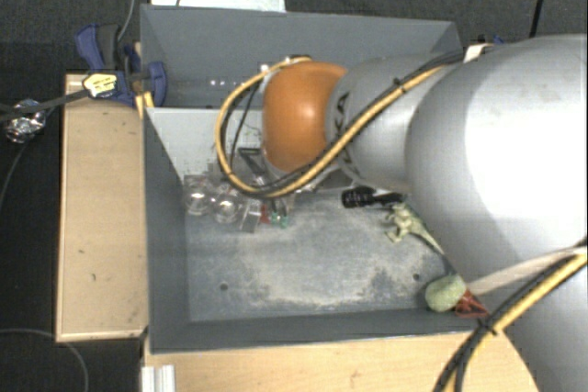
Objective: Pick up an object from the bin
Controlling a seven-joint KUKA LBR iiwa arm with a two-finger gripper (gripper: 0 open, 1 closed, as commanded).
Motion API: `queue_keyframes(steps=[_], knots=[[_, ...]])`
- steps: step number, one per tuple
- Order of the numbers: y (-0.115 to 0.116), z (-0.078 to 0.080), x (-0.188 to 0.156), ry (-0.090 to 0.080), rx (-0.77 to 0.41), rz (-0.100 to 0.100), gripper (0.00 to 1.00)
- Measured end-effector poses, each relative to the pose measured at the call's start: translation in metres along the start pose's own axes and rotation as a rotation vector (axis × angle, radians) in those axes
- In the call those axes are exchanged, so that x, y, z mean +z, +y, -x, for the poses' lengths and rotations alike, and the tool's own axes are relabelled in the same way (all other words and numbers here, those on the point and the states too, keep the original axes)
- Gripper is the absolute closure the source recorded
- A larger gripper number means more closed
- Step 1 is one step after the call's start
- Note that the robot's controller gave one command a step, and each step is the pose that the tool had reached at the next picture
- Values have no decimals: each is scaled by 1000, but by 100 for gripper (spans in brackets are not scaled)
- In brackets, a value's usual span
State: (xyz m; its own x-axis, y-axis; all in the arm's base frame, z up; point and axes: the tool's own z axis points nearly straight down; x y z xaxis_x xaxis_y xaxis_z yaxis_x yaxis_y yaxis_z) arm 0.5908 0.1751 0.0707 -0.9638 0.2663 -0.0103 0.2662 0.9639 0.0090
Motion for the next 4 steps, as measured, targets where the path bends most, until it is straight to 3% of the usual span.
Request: queue_keyframes(steps=[2, 4], knots=[[-1, -2, -17, 8, 1, -4, 100], [0, 0, -58, 1, 2, 0, 100]])
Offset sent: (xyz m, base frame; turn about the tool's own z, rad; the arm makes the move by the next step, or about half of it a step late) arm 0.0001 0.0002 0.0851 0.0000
